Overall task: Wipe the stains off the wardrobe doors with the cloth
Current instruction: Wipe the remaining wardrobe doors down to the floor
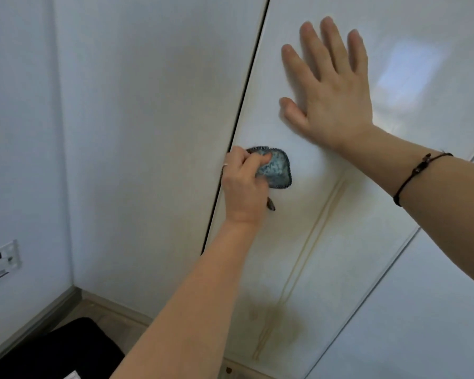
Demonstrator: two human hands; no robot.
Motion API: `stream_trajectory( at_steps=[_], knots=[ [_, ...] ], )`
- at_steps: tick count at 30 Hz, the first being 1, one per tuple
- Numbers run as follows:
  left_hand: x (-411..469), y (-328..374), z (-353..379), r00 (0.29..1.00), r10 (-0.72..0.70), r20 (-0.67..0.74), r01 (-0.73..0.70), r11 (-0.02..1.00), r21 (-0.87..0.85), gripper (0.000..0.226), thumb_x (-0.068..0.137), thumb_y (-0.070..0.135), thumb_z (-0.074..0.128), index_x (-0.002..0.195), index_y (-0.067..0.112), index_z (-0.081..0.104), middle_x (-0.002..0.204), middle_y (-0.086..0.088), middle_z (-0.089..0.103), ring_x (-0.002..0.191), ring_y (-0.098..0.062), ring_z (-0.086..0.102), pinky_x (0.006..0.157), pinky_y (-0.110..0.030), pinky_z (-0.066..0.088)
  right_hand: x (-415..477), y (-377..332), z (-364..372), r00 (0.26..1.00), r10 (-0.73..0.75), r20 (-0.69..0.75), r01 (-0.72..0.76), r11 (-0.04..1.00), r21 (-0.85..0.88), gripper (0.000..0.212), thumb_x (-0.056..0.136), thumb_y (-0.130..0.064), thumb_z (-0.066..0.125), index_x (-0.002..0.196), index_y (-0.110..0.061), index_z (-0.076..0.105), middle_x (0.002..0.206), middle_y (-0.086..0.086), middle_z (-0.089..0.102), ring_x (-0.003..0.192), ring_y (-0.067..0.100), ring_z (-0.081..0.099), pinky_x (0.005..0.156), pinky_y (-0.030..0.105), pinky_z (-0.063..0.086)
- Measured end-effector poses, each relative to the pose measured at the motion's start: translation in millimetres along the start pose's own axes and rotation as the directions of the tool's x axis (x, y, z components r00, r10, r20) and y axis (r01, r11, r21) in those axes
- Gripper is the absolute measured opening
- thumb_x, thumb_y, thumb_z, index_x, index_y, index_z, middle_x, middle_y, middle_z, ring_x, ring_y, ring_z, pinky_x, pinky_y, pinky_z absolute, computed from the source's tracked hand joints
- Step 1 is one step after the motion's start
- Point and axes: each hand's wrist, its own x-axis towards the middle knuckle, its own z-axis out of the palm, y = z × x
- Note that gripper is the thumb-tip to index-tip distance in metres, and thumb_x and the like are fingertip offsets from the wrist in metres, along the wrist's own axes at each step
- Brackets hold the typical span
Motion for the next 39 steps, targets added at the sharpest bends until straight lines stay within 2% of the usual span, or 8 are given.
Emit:
stream_trajectory(
  at_steps=[11, 16, 19, 27, 30, 33, 36, 39],
  knots=[
    [-74.1, -65.6, -65.8, 0.845, 0.113, 0.523, -0.243, 0.952, 0.187, 0.037, 0.049, -0.023, 0.072, 0.072, 0.006, 0.067, 0.076, -0.009, 0.050, 0.069, -0.023, 0.045, 0.056, -0.027, 0.035, -22.1, 71.6, -27.8, 0.996, -0.067, -0.058, 0.073, 0.992, 0.104, 0.056, 0.096, -0.036, 0.046, 0.148, -0.016, 0.042, 0.156, 0.013, 0.039, 0.148, 0.032, 0.031, 0.116, 0.051, 0.025],
    [29.9, 19.6, -17.0, 0.974, -0.034, 0.225, 0.035, 0.999, -0.002, 0.029, 0.068, -0.011, 0.061, 0.086, 0.006, 0.076, 0.086, 0.001, 0.051, 0.078, -0.022, 0.055, 0.062, -0.026, 0.044, -69.3, 104.3, -13.2, 0.984, -0.020, -0.178, 0.029, 0.998, 0.052, 0.054, 0.099, -0.030, 0.046, 0.150, -0.013, 0.045, 0.159, 0.014, 0.037, 0.150, 0.031, 0.031, 0.117, 0.054, 0.028],
    [31.1, 41.4, 17.3, 0.991, 0.074, 0.113, -0.061, 0.991, -0.115, 0.033, 0.070, -0.016, 0.056, 0.090, 0.002, 0.076, 0.085, 0.001, 0.050, 0.079, -0.022, 0.053, 0.060, -0.031, 0.048, -63.9, 105.4, -4.1, 0.970, -0.042, -0.239, 0.056, 0.997, 0.052, 0.054, 0.099, -0.030, 0.046, 0.151, -0.014, 0.045, 0.159, 0.013, 0.038, 0.149, 0.030, 0.031, 0.116, 0.056, 0.030],
    [-89.5, 9.4, 3.1, 0.854, 0.348, 0.387, -0.359, 0.932, -0.047, 0.018, 0.079, -0.011, 0.062, 0.073, 0.003, 0.071, 0.072, -0.009, 0.049, 0.068, -0.022, 0.043, 0.056, -0.034, 0.040, -67.8, 107.2, -7.0, 0.979, -0.013, -0.205, 0.029, 0.997, 0.075, 0.055, 0.099, -0.033, 0.044, 0.152, -0.015, 0.043, 0.160, 0.012, 0.037, 0.151, 0.029, 0.029, 0.119, 0.053, 0.026],
    [-10.2, 31.5, 14.2, 0.984, 0.088, 0.154, -0.091, 0.996, 0.013, 0.028, 0.069, -0.012, 0.060, 0.085, 0.007, 0.074, 0.081, -0.008, 0.051, 0.074, -0.024, 0.049, 0.064, -0.033, 0.043, -69.4, 106.0, -7.5, 0.979, -0.024, -0.203, 0.038, 0.997, 0.064, 0.056, 0.100, -0.035, 0.043, 0.152, -0.014, 0.043, 0.159, 0.013, 0.037, 0.150, 0.029, 0.029, 0.119, 0.052, 0.025],
    [26.1, 31.7, 23.7, 0.983, -0.083, -0.166, 0.079, 0.996, -0.032, 0.032, 0.069, -0.014, 0.058, 0.086, 0.006, 0.074, 0.084, -0.005, 0.050, 0.075, -0.021, 0.050, 0.069, -0.027, 0.046, -67.1, 105.9, -6.1, 0.976, -0.016, -0.217, 0.028, 0.998, 0.054, 0.056, 0.099, -0.036, 0.043, 0.150, -0.014, 0.045, 0.158, 0.013, 0.039, 0.150, 0.030, 0.031, 0.119, 0.052, 0.026],
    [-65.4, 15.4, 21.0, 0.985, 0.170, 0.015, -0.170, 0.981, 0.092, 0.021, 0.069, -0.019, 0.064, 0.078, 0.000, 0.070, 0.077, -0.012, 0.050, 0.071, -0.027, 0.048, 0.062, -0.040, 0.047, -69.6, 106.2, -2.5, 0.974, -0.012, -0.224, 0.024, 0.998, 0.051, 0.055, 0.100, -0.036, 0.043, 0.150, -0.014, 0.045, 0.158, 0.013, 0.039, 0.149, 0.030, 0.031, 0.119, 0.052, 0.027],
    [-130.9, 6.3, 8.2, 0.958, 0.114, 0.262, -0.151, 0.980, 0.130, 0.024, 0.063, -0.018, 0.064, 0.074, 0.003, 0.070, 0.073, -0.010, 0.049, 0.070, -0.023, 0.045, 0.055, -0.036, 0.044, -71.0, 105.1, -3.6, 0.975, 0.001, -0.224, 0.015, 0.997, 0.069, 0.055, 0.099, -0.036, 0.044, 0.150, -0.014, 0.046, 0.158, 0.013, 0.039, 0.149, 0.030, 0.032, 0.119, 0.052, 0.027]
  ],
)
